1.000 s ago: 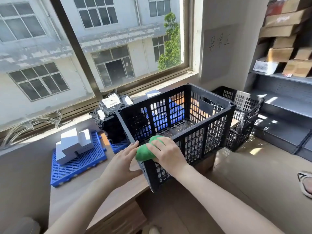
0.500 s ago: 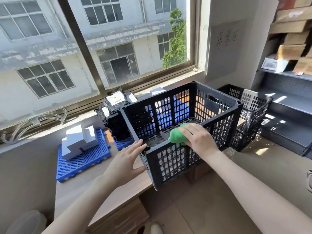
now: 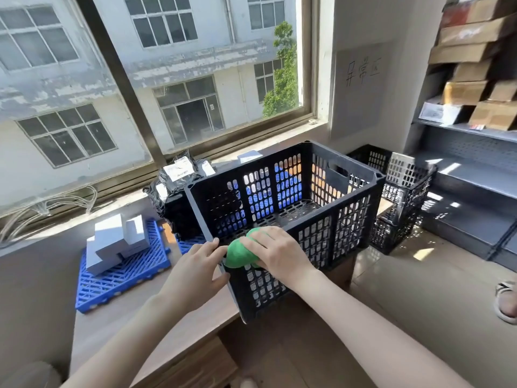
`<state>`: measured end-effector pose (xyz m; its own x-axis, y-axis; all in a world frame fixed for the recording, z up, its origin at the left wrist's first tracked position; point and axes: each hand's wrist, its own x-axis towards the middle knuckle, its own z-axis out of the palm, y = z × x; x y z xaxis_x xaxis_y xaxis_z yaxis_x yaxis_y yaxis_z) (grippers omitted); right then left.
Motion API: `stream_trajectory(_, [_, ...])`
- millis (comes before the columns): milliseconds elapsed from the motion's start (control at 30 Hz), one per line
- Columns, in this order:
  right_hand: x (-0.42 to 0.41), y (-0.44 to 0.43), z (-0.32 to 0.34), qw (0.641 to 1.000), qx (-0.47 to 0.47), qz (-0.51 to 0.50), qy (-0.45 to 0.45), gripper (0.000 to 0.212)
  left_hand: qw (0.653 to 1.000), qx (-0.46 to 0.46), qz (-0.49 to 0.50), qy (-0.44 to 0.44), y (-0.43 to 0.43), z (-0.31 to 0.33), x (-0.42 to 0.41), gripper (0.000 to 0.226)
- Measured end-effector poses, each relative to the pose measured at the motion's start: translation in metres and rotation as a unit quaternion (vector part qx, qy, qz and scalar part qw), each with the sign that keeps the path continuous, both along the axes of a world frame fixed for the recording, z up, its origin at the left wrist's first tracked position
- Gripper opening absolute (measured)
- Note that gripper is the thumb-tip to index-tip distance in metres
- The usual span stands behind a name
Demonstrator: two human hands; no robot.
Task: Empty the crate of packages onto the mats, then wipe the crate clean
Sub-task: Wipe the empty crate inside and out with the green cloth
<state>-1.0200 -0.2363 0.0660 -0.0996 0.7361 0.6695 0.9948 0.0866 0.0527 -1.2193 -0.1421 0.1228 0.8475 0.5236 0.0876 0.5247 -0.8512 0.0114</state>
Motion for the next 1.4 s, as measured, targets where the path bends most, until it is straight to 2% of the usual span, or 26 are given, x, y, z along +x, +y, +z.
stream_trajectory(133, [0.038, -0.014, 0.001, 0.999, 0.011, -0.035, 0.015, 0.044, 1.000, -0.002, 0.016, -0.005, -0.001, 0.002, 0.000, 0.053])
stream_trajectory(300, [0.096, -0.040, 0.018, 0.993, -0.060, -0.099, 0.035, 0.050, 0.996, 0.055, 0.061, 0.033, -0.013, 0.010, 0.015, 0.049])
stream_trajectory(433, [0.124, -0.049, 0.026, 0.986, -0.098, -0.124, 0.048, 0.050, 0.993, 0.056, 0.099, 0.012, -0.024, 0.015, 0.040, 0.054])
stream_trajectory(533, [0.134, -0.050, 0.020, 0.987, -0.093, -0.124, 0.052, 0.051, 0.998, 0.021, 0.036, -0.038, -0.026, 0.013, 0.057, 0.052])
stream_trajectory(600, [0.139, -0.049, 0.014, 0.989, -0.078, -0.116, 0.052, 0.052, 0.997, -0.052, -0.011, -0.050, -0.025, 0.012, 0.069, 0.043])
stream_trajectory(667, [0.146, -0.048, 0.010, 0.992, -0.061, -0.103, 0.046, 0.051, 0.993, -0.098, -0.041, -0.048, -0.020, 0.012, 0.082, 0.044])
stream_trajectory(767, [0.165, -0.054, 0.004, 0.993, -0.041, -0.109, 0.030, 0.049, 0.989, -0.118, -0.059, -0.066, -0.011, 0.012, 0.100, 0.043])
stream_trajectory(900, [0.205, -0.070, 0.005, 0.986, -0.040, -0.154, 0.041, 0.057, 0.985, -0.142, -0.076, -0.068, -0.005, 0.005, 0.119, 0.040])
stream_trajectory(1067, [0.220, -0.071, 0.013, 0.987, -0.032, -0.155, 0.020, 0.060, 0.979, -0.162, -0.096, -0.083, -0.001, 0.011, 0.149, 0.037])
stream_trajectory(1167, [0.199, -0.063, 0.002, 0.991, -0.019, -0.128, 0.037, 0.057, 0.970, -0.186, -0.083, -0.133, -0.006, 0.011, 0.166, 0.038])
stream_trajectory(1267, [0.174, -0.046, -0.007, 0.998, -0.022, -0.041, 0.039, 0.050, 0.969, -0.183, -0.078, -0.148, -0.018, 0.009, 0.186, 0.038])
stream_trajectory(1400, [0.186, -0.042, -0.006, 0.999, -0.013, 0.015, 0.030, 0.038, 0.967, -0.180, -0.055, -0.173, -0.039, 0.010, 0.208, 0.039])
